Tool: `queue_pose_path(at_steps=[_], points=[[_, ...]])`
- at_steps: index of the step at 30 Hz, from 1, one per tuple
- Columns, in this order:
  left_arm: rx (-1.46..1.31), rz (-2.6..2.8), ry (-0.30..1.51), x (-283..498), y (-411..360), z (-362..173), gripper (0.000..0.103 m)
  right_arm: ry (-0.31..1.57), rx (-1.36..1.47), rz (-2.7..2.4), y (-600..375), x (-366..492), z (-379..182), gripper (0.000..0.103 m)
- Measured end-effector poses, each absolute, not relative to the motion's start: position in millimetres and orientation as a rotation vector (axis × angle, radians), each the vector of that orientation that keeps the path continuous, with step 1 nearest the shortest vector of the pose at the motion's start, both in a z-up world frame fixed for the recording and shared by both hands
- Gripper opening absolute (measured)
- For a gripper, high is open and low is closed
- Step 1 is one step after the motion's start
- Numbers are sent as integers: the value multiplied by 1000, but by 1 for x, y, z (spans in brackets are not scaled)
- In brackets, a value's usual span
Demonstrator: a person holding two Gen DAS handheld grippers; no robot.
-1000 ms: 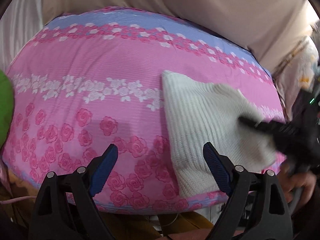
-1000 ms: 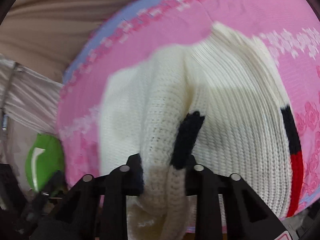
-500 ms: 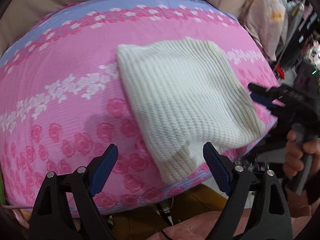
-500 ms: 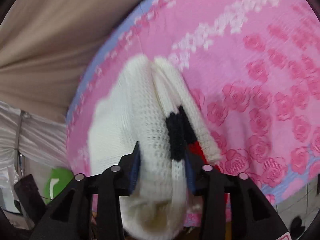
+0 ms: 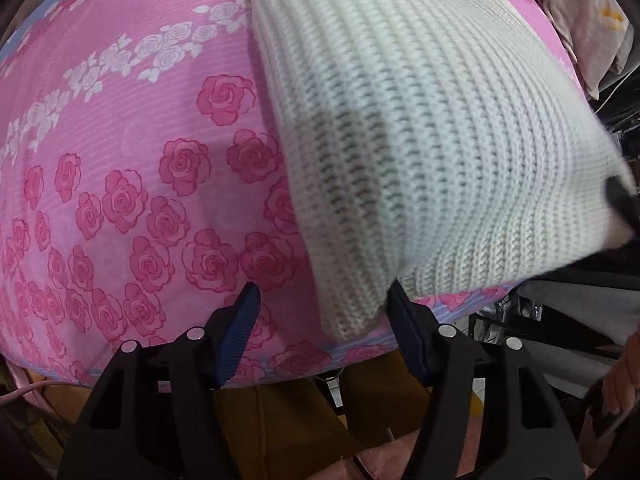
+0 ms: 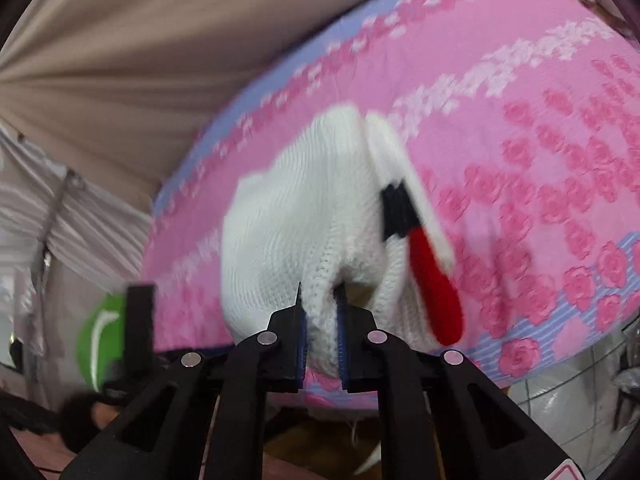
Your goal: Fold small clothes
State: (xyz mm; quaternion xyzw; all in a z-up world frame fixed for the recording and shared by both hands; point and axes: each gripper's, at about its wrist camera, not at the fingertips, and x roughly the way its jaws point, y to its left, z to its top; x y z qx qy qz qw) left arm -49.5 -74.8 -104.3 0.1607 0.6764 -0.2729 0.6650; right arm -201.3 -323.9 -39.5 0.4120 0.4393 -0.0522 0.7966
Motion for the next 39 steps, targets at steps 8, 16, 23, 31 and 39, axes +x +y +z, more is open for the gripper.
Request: queue_pose_path(at_steps=[8, 16, 23, 31, 39], points=[[376, -672, 1437, -59, -71, -81, 61, 1124, 868, -181, -330, -210, -94, 16], [189, -691, 1240, -31, -66, -14, 71, 995, 680, -226, -347, -173, -14, 46], [311, -564, 1238, -3, -90, -56, 68, 1178, 586, -190, -327, -75, -86, 15], [320, -540, 1262, -4, -98, -70, 71, 1127, 520, -226, -344, -69, -66, 15], [333, -520, 1251, -5, -98, -69, 72, 1028, 434, -268, -323, -93, -18, 26]])
